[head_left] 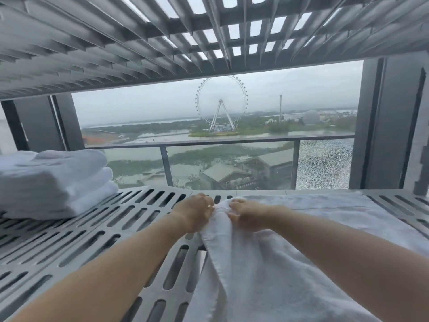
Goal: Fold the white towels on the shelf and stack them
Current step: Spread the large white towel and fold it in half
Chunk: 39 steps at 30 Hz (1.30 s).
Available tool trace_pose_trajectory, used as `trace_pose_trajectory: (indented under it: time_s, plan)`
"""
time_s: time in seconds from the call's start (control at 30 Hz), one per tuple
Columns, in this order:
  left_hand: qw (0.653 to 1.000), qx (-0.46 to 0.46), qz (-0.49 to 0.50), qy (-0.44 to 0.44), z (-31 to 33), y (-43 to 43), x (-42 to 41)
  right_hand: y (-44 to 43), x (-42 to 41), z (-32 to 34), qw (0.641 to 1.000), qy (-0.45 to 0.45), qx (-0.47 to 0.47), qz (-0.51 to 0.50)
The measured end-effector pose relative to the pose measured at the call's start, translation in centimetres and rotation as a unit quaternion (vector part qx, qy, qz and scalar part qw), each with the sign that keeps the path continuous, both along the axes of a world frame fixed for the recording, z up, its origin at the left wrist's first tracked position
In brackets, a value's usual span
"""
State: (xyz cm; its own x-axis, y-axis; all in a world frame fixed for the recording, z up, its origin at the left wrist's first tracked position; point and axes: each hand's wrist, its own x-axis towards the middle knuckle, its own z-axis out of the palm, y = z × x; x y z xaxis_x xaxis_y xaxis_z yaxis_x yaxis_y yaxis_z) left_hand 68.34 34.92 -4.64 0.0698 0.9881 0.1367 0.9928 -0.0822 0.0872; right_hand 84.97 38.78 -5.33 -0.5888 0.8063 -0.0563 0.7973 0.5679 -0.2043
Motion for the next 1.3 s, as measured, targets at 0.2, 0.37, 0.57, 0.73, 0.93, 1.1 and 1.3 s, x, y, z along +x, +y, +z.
trace_pose_trajectory:
  time_s: [0.2, 0.37, 0.57, 0.73, 0.93, 1.1, 1.3]
  plan:
    - [0.998, -0.062, 0.012, 0.010, -0.9, 2.1, 0.8, 0.8, 0.4, -2.7, 0.999, 0.023, 0.004, -0.034]
    - [0.996, -0.082, 0.004, 0.040, -1.5, 2.9, 2.1, 2.1, 0.7, -2.2, 0.997, 0.064, -0.011, -0.050]
    - [0.990, -0.087, 0.031, 0.109, -2.4, 4.4, 1.4, 3.3, 0.3, -1.9, 0.997, 0.057, -0.007, -0.060]
    - [0.997, -0.060, -0.005, 0.042, -1.3, 4.0, 1.9, 3.2, 0.5, -1.4, 0.997, 0.059, -0.018, -0.045]
    - [0.998, -0.045, -0.046, 0.017, -0.8, 3.9, 1.6, 3.4, 0.1, 0.8, 0.999, -0.002, 0.012, -0.052]
    - [0.999, -0.041, -0.013, 0.007, -1.1, 3.9, 1.0, 3.0, -0.7, 0.0, 0.998, -0.054, 0.002, -0.041]
    - [0.996, 0.027, -0.001, -0.082, -1.1, 3.5, 0.1, 3.4, 0.0, -2.7, 0.997, -0.016, -0.009, -0.074]
